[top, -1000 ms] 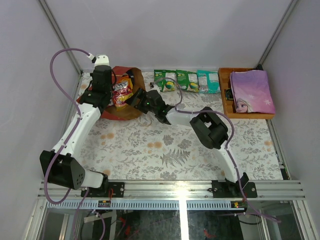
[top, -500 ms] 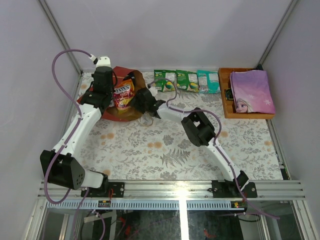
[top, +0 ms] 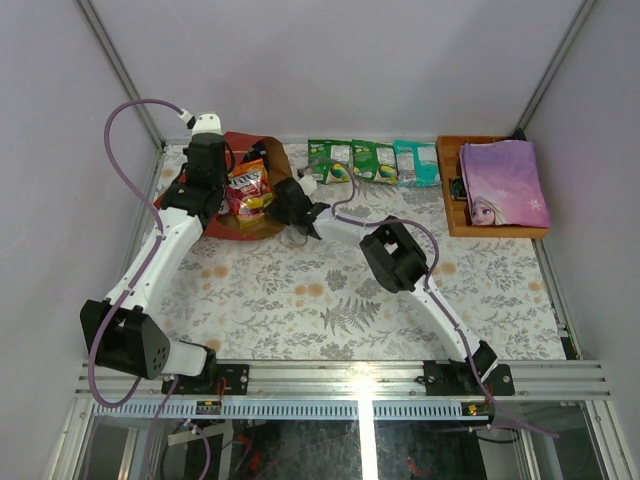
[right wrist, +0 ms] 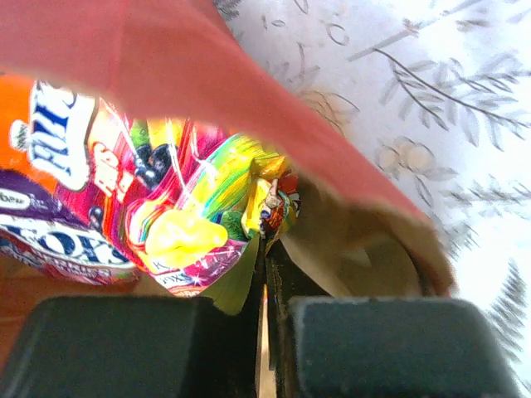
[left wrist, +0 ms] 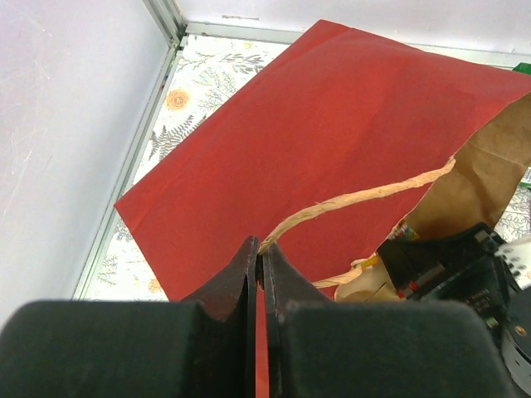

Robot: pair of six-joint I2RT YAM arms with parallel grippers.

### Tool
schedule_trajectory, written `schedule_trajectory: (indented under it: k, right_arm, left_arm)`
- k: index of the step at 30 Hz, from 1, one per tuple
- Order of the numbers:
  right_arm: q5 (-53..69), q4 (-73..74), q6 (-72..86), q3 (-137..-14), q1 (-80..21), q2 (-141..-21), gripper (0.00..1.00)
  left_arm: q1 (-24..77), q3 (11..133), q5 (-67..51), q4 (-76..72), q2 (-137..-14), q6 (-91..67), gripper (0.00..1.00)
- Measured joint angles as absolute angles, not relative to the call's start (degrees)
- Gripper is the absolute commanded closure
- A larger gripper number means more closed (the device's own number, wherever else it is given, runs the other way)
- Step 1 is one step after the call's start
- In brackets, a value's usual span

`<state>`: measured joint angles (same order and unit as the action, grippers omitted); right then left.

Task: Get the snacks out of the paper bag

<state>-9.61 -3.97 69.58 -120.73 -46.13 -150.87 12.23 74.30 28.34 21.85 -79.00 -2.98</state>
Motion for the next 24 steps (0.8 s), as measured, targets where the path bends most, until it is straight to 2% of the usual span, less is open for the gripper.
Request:
schedule_trajectory:
  k: [8, 10, 16, 20, 21, 22, 23, 24]
  right_arm:
    - [-8.75, -7.66, 59.11, -98.19, -46.19, -130.76, 1.0]
    - [-8.38, -9.15, 56.29, -92.64, -46.19, -123.46, 1.0]
    - [-8.45, -19.25, 50.28, -65.36, -45.41, -92.47, 1.0]
    - [-8.36, -24.86, 50.7, -46.37, -39.88, -78.35, 1.0]
    - [-8.38, -24.88, 51.05, -41.82, -37.28, -76.34, 0.93]
    - [-8.6, -24.36, 51.27, -37.89, -34.5, -75.02, 0.76]
    - [-9.28, -22.98, 51.46, -34.3, -31.75, -74.17, 0.47]
    - [-10.61, -21.02, 51.77, -31.33, -29.17, -73.71, 0.23]
  left_arm:
    - [12.23, 74.19, 28.6, 21.82, -79.0, -2.98, 1.0]
    - [12.23, 73.97, 29.1, 21.82, -79.02, -2.96, 1.0]
    - [12.23, 73.89, 30.26, 21.8, -79.37, -2.96, 1.0]
    - [12.23, 73.89, 30.52, 21.8, -79.46, -2.96, 1.0]
    - [12.23, 73.89, 30.5, 21.8, -79.46, -2.96, 1.0]
    - [12.23, 73.89, 30.48, 21.8, -79.46, -2.98, 1.0]
    - [12.23, 73.89, 30.48, 21.82, -79.46, -2.98, 1.0]
    - [12.23, 73.89, 30.46, 21.82, -79.46, -2.98, 1.0]
